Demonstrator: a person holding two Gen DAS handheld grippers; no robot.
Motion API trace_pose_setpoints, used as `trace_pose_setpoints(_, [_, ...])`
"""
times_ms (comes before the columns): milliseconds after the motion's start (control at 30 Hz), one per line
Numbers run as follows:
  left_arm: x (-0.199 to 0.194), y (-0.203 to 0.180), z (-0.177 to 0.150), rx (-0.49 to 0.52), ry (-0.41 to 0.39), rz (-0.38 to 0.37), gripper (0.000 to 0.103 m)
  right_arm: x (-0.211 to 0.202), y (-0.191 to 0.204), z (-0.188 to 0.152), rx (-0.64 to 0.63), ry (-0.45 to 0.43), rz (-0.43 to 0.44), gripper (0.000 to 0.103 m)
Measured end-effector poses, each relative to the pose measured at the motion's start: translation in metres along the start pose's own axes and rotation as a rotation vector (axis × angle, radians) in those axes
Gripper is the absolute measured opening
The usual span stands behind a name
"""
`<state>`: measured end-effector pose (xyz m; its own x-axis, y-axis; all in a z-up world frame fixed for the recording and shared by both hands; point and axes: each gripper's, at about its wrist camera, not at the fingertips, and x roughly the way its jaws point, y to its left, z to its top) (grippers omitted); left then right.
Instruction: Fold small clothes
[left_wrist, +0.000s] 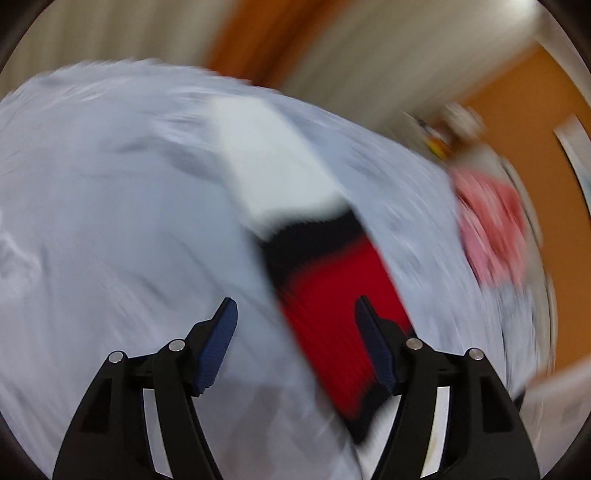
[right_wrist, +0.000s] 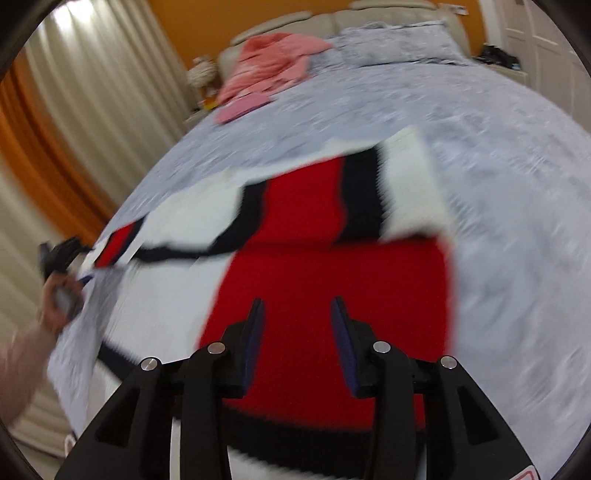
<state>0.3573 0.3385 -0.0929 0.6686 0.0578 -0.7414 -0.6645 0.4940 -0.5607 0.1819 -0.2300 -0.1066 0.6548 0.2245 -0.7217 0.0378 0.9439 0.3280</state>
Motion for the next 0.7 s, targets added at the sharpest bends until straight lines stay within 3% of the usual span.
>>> trace_pose_setpoints(67, [0.011,0.011,0.018,-0.047,0.002,-0.009,0.064,0.009,0.016,-0.019,-0.032,0.019,0.03,0.037])
trace_pose_setpoints(167, [0.02,-0.002,0.03,0.049,-0.02,0.049,0.059,0.031,0.031,-0.042,-0.083,0.09,0.038,0.038])
trace_pose_setpoints(200, [0.027,-0.016,0.031,0.139,-0.007,0.093,0.049,0.032,0.035,-0.046,-0.104,0.083,0.027,0.042])
trace_pose_setpoints(233, [0.033,-0.024,0.031,0.193,0.017,0.091,0.016,0.032,0.038,-0.046,-0.115,0.076,0.028,0.047])
trace_pose_setpoints(267, [0.039,-0.032,0.031,0.224,0.049,0.072,0.007,0.031,0.039,-0.044,-0.117,0.078,0.038,0.049])
trace_pose_setpoints(300, [0.038,-0.036,0.033,0.222,0.047,0.06,0.007,0.029,0.038,-0.043,-0.11,0.076,0.042,0.05])
trace_pose_setpoints(433, [-0.003,-0.087,0.018,0.24,-0.075,-0.076,0.005,0.027,0.024,-0.039,-0.069,0.076,0.061,0.049])
trace_pose_setpoints(533, [-0.058,-0.158,-0.028,0.424,-0.113,-0.231,0.005,0.025,0.021,-0.042,-0.067,0.066,0.071,0.049])
trace_pose_setpoints(600, [-0.093,-0.199,-0.067,0.555,-0.101,-0.35,0.005,0.023,0.019,-0.044,-0.062,0.058,0.079,0.049])
trace_pose_setpoints(700, [-0.145,-0.246,-0.159,0.733,0.009,-0.552,0.006,0.021,0.014,-0.042,-0.031,0.053,0.103,0.049])
